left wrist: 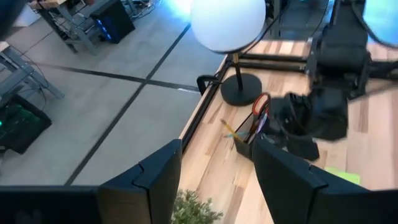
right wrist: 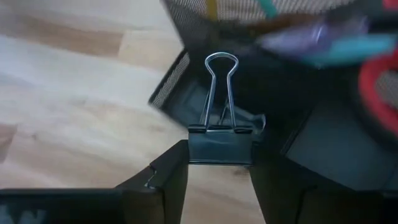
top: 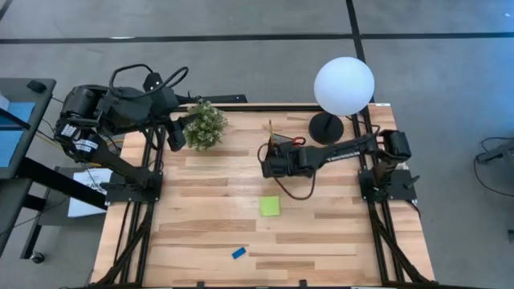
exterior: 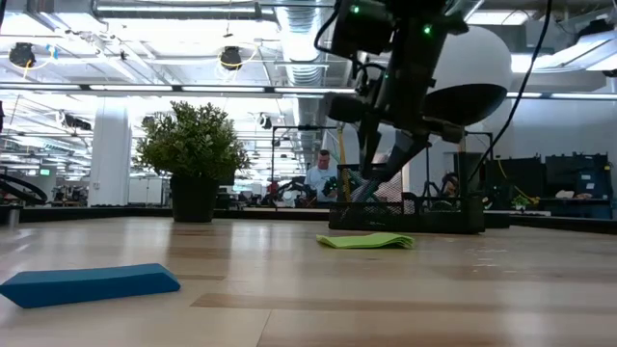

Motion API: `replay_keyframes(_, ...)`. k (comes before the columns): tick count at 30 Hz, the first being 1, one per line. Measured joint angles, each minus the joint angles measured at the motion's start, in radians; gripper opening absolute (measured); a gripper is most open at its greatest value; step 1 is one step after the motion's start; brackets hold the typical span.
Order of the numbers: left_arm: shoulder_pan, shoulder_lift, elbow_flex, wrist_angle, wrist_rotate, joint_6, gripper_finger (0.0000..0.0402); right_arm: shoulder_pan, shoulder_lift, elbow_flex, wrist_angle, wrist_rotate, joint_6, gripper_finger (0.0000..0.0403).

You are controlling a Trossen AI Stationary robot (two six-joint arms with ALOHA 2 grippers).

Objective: Pick and place office supplies into organizer
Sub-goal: Put the binder clip into the black desk organizer, then put the green sticky note into the black desk organizer

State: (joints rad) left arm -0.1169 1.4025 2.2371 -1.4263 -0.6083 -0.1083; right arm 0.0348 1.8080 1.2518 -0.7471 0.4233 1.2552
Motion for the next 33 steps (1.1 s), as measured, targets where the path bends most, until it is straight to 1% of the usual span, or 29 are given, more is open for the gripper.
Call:
replay_keyframes(6,0.0,0.0,0.0,-0.039,0.006,-0.021,0.0194,-0.047,0.0,0.0,0.001,-0.012,-0.076,0.0166)
replay_keyframes(10,0.0,0.0,0.0,-0.045,0.02,-0.024,0.0194,-0.077,0.0,0.0,0.0,-0.105,-0.102,0.0177)
replay_keyframes(13,0.0,0.0,0.0,-0.046,0.02,-0.028,0.0194,-0.079,0.0,0.0,0.0,-0.099,-0.154,0.019)
replay_keyframes(16,0.0,0.0,0.0,-0.046,0.02,-0.025,0.0194,-0.076,0.0,0.0,0.0,-0.099,-0.157,0.0203)
replay_keyframes(19,0.0,0.0,0.0,-0.046,0.02,-0.022,0.0194,-0.065,-0.001,0.0,0.0,-0.133,-0.158,0.021)
replay_keyframes(21,0.0,0.0,0.0,-0.046,0.02,-0.022,0.0194,-0.05,-0.001,0.0,0.0,-0.17,-0.17,0.021)
replay_keyframes(23,0.0,0.0,0.0,-0.046,0.02,-0.023,0.0194,-0.026,-0.004,0.004,-0.003,-0.237,-0.192,0.0208)
replay_keyframes(25,0.0,0.0,0.0,-0.047,0.021,-0.028,0.0194,0.009,-0.014,0.017,-0.002,-0.28,-0.215,0.0203)
replay_keyframes(30,0.0,0.0,0.0,-0.051,0.021,-0.028,0.0194,0.124,-0.023,0.056,0.022,-0.293,-0.269,0.0186)
replay_keyframes(33,0.0,0.0,0.0,-0.051,0.021,-0.028,0.0194,0.196,-0.017,0.055,0.049,-0.29,-0.373,0.0179)
